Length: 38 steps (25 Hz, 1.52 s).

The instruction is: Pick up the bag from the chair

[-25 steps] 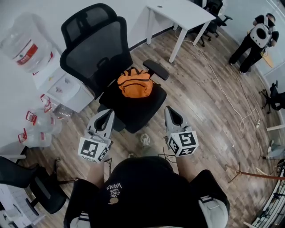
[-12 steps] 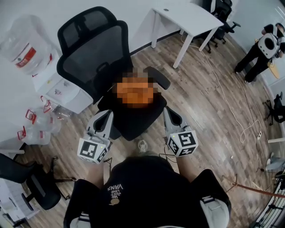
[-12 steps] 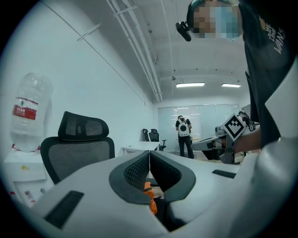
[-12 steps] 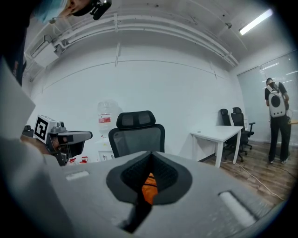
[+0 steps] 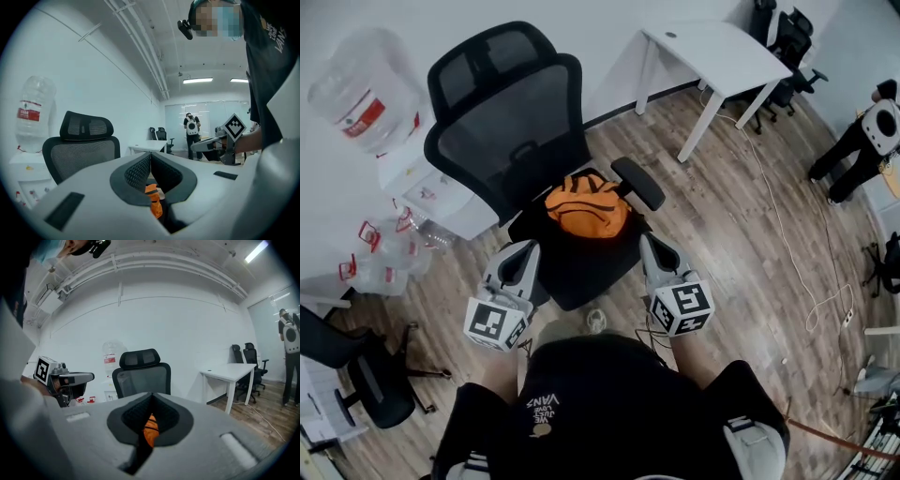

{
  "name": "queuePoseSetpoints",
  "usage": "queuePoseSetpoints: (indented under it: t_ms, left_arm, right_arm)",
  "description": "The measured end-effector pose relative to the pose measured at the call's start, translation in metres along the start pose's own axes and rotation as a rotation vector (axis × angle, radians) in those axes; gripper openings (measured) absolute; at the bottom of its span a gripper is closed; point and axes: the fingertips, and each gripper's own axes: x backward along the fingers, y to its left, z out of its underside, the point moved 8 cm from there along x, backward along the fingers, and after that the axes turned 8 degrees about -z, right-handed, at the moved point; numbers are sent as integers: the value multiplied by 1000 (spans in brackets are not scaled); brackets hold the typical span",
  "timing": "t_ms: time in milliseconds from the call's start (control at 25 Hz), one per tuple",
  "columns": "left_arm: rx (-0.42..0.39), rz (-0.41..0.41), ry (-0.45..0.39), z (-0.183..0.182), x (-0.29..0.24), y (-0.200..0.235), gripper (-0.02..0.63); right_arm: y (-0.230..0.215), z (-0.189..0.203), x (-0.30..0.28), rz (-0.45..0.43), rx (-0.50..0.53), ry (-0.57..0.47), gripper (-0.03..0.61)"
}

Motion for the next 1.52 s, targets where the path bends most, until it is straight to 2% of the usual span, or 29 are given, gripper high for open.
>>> queuePoseSetpoints:
  t_ms: [360, 1040, 1280, 1520]
  left_arm:
    - [4, -15, 30, 0, -15, 15, 6]
    - [-20, 141, 66, -2, -75, 65, 6]
    - [-2, 178, 77, 10, -93, 80, 6]
    - [7, 200, 88, 22, -107, 94, 6]
  right_arm:
    - [-11, -8, -25, -32, -1, 18, -3]
    - [-12, -17, -62, 74, -43, 28, -3]
    - [-15, -11, -74, 137, -77, 20, -3]
    - [-16, -3, -90, 159, -95, 30, -3]
